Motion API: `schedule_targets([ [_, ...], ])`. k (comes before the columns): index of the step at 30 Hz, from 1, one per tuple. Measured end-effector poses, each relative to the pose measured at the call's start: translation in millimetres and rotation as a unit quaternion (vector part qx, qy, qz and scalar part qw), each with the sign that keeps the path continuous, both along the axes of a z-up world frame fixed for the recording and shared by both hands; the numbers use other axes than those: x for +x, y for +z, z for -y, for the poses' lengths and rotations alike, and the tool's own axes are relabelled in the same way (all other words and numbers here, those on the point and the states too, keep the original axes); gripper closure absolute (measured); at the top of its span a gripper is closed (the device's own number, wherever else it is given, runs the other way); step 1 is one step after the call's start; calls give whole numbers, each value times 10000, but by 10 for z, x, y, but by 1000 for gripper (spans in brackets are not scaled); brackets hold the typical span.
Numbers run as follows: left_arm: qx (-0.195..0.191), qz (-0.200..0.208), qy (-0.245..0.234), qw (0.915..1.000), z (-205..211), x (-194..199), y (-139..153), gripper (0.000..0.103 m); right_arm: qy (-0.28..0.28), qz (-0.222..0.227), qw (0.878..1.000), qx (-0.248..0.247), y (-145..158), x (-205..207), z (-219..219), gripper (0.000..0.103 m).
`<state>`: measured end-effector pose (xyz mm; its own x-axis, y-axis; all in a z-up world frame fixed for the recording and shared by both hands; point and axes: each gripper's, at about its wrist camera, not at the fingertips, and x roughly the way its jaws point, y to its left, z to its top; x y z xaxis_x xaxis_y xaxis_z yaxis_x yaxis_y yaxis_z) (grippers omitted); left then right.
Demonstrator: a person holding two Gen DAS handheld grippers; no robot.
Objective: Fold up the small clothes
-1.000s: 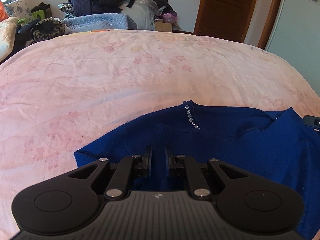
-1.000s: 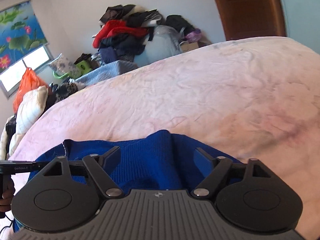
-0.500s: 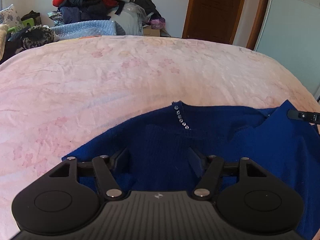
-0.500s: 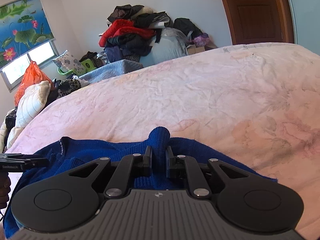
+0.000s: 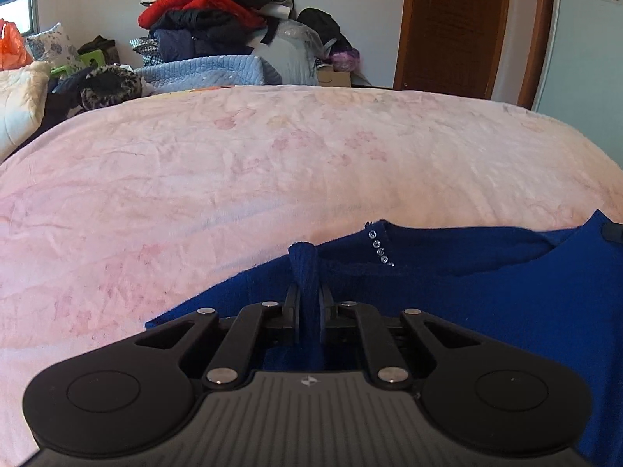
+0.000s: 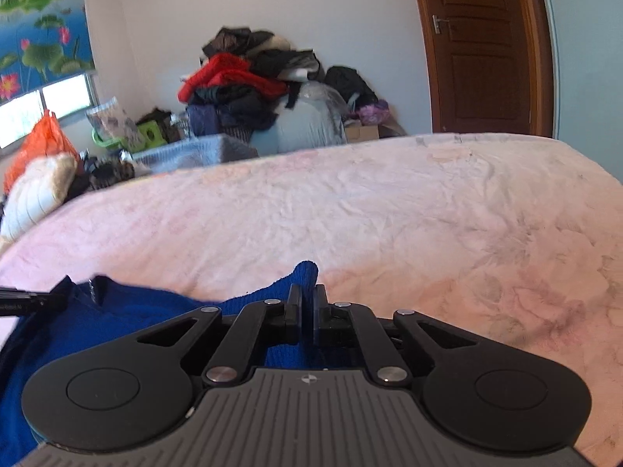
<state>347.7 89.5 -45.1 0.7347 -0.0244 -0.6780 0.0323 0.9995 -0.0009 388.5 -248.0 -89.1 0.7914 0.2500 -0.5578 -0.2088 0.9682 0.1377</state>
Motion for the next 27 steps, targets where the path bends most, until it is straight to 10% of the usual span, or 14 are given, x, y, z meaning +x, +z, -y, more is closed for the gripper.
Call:
schedule_targets([
  [4, 488, 105, 92, 9987, 136, -165, 85, 90, -416, 151, 9984, -359, -7, -143, -21, 63],
  [8, 918, 135, 108, 9956, 265, -369, 165, 83, -127, 528, 9982, -240, 219, -491, -64, 56],
  [12, 923, 236, 268, 9951, 325, -641, 186, 30, 680, 394, 9961, -393, 236, -827, -261, 39],
  [27, 1102, 183, 345, 9931, 506, -1125, 94, 30, 521, -125, 9978, -389, 15, -1315, -269, 15],
])
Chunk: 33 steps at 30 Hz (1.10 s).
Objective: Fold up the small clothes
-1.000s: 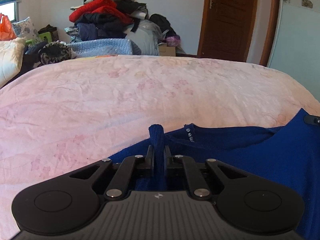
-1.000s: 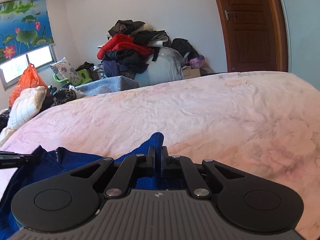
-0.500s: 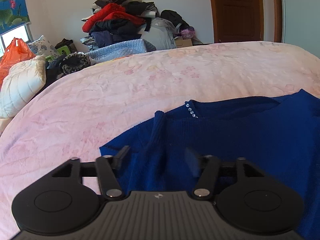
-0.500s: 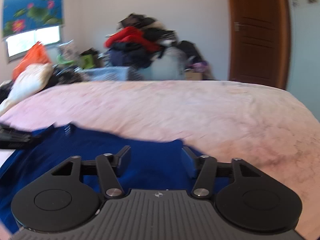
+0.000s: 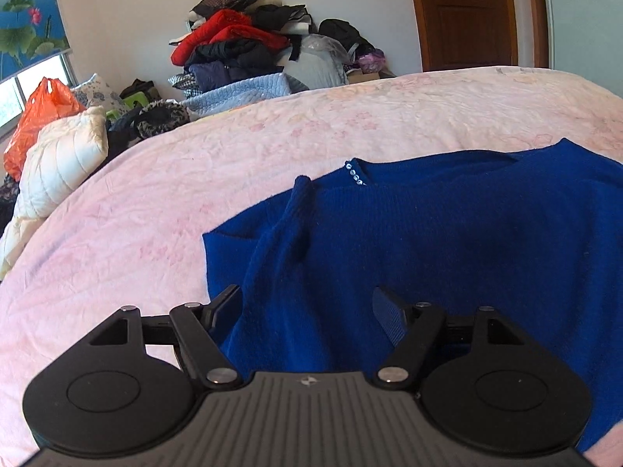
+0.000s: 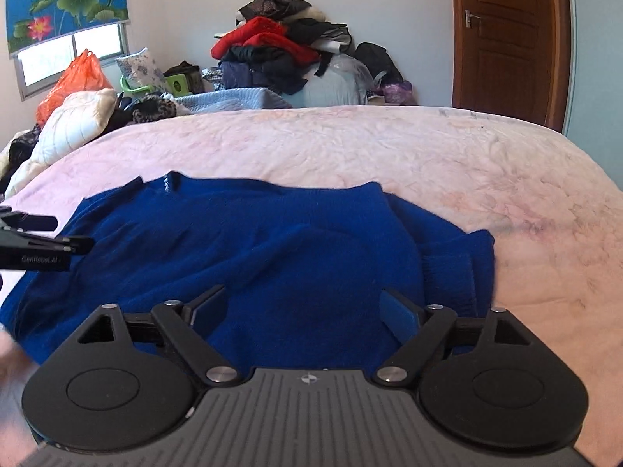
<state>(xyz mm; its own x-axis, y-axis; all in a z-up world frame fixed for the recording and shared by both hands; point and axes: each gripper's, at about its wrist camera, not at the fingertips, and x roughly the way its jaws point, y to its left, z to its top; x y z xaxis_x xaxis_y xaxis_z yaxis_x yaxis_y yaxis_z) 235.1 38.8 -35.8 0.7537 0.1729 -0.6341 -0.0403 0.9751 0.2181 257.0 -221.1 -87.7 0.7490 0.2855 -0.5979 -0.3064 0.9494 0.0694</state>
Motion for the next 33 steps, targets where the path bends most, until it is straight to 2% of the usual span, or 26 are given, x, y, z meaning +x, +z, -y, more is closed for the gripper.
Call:
schedule_targets([
  [5, 8, -32, 54, 10000, 17, -71, -75, 30, 1, -26, 10000, -82, -147, -61, -11, 13],
  [10, -50, 51, 113, 9999, -6, -124, -135, 26, 153, 116, 9994, -288, -227, -123, -90, 1],
  [13, 46, 182, 91, 9998, 13, -176, -183, 25, 175, 219, 9980, -560, -251, -158, -164, 0],
  [18, 195, 396, 112, 9990, 51, -244, -245, 22, 180, 183, 9989, -385, -244, -141, -102, 1],
  [26, 237, 758, 272, 9965, 73, -341, -339, 18, 178, 209, 9982, -538, -258, -146, -124, 1],
  [29, 138, 741, 348, 9965, 31, -332, -343, 12, 179, 210, 9982, -539, -257, -145, -118, 1],
  [33, -205, 669, 497, 9963, -90, -311, -344, 3, 175, 219, 9980, -566, -259, -147, -140, 1],
])
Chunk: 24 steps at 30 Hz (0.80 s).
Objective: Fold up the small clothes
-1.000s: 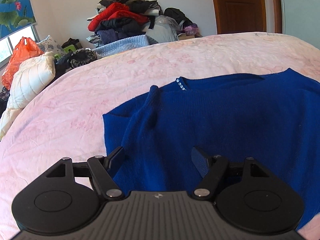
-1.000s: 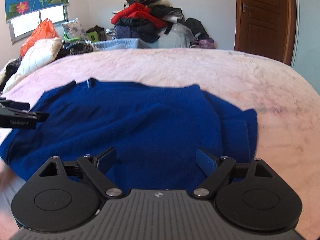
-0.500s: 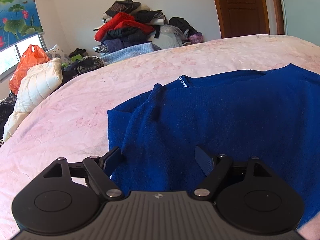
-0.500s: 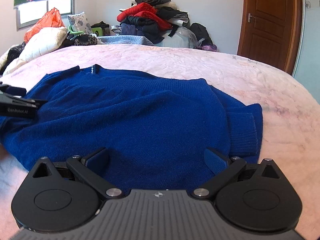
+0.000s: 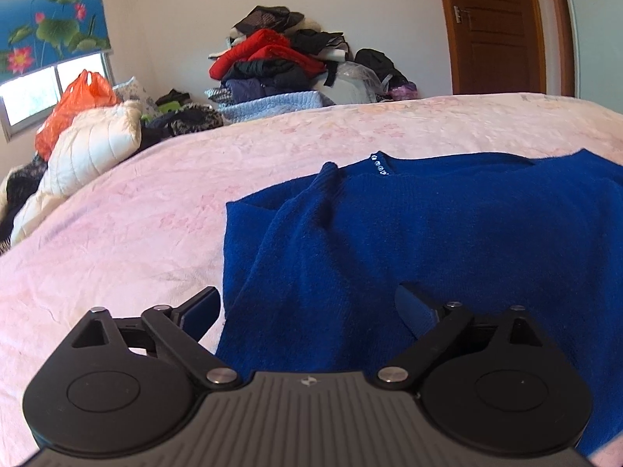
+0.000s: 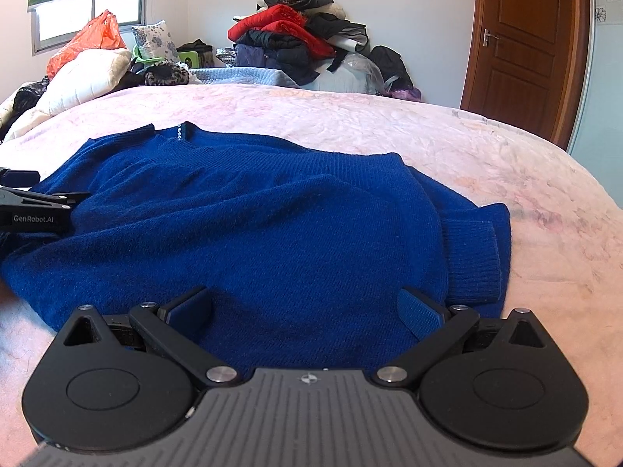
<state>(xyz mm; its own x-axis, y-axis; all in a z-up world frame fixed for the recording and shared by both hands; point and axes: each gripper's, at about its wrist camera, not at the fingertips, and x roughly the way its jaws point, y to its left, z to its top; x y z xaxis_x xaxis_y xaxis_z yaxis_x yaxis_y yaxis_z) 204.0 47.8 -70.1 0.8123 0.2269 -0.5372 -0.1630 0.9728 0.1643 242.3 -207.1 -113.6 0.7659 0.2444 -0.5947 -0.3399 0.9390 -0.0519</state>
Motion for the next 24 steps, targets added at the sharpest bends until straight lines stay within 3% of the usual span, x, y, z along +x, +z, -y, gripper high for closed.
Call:
schedule_targets([
  [5, -334, -49, 77, 9994, -89, 3, 0, 1, 0, 13, 10000, -30, 1, -5, -5, 1],
  [24, -728, -93, 131, 9972, -176, -7, 0, 1, 18, -24, 9998, -188, 22, 2, -46, 0],
])
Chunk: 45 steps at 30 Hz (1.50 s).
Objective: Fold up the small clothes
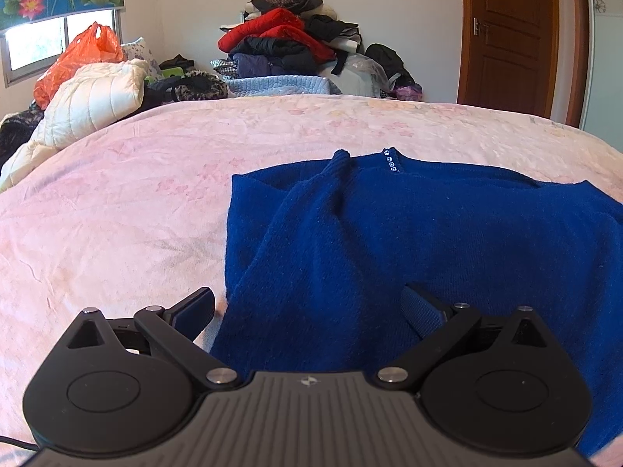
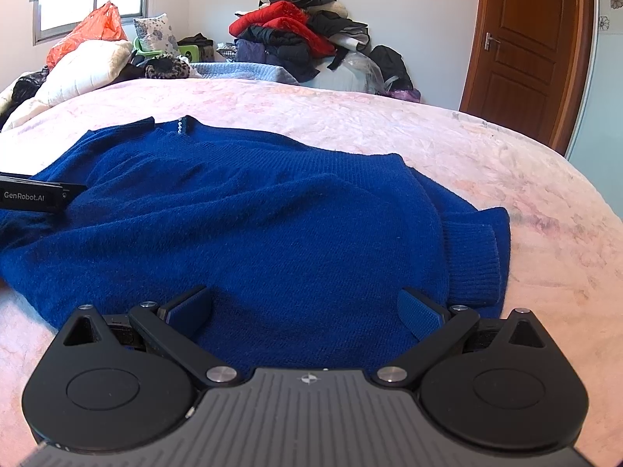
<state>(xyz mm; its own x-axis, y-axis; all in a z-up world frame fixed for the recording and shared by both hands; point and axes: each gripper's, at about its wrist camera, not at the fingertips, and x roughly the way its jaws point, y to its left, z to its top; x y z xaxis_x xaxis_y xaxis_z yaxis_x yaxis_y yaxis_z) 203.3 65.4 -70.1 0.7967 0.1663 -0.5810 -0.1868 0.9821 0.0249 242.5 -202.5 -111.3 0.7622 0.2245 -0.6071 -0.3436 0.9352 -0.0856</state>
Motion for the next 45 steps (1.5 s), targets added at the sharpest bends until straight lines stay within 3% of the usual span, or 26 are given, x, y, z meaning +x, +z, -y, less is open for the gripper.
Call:
schedule_targets([
  [3, -136, -18, -2, 9999, -34, -2, -2, 1, -167, 243, 9995, -99, 100, -83, -70, 1],
  [7, -311, -130, -99, 9994, -132, -44, 73, 1, 210, 755, 9968, -151, 330, -274, -282, 1],
  [13, 179, -4, -298, 9994, -326, -58, 338, 1, 708, 1058, 9913, -328, 489, -453, -630, 1],
  [16, -13, -158, -325, 9993, -525, 78, 418, 1, 883, 941, 9915, -188, 469, -508, -774, 1],
  [19, -500, -417, -415, 9970, -757, 263, 431, 1, 1157, 834, 9898, -56, 455, -605, -952, 1],
  [23, -1400, -698, -504, 9864, -1081, 485, 385, 1, 1606, 867, 9814, -592, 348, -770, -1302, 1],
  [27, -2576, -1078, -838, 9565, -1315, 716, 256, 1, 2070, 1135, 9615, -1410, 208, -969, -1640, 1],
  [28, -2744, -1133, -940, 9503, -1336, 771, 226, 1, 2159, 1186, 9568, -1541, 183, -1003, -1702, 1],
  [31, -2890, -1210, -1138, 9428, -1309, 894, 212, 1, 2279, 1252, 9455, -1961, 79, -1059, -1891, 2],
  [34, -3135, -1318, -1550, 9275, -1207, 1029, 174, 1, 2247, 1617, 9303, -2405, -19, -1104, -2058, 1],
  [38, -3094, -1261, -1752, 9261, -1068, 1169, 150, 1, 2308, 1942, 9144, -2700, -57, -1021, -2255, 1],
  [42, -3241, -1144, -1676, 9240, -1038, 1291, 115, 2, 2376, 2038, 9132, -2609, -55, -895, -2435, 6],
  [44, -3217, -1081, -1569, 9275, -1042, 1335, 123, 13, 2505, 2033, 9119, -2535, -70, -880, -2512, 16],
  [45, -3106, -1085, -1501, 9323, -1039, 1348, 131, 32, 2602, 2007, 9110, -2493, -73, -885, -2538, 28],
])
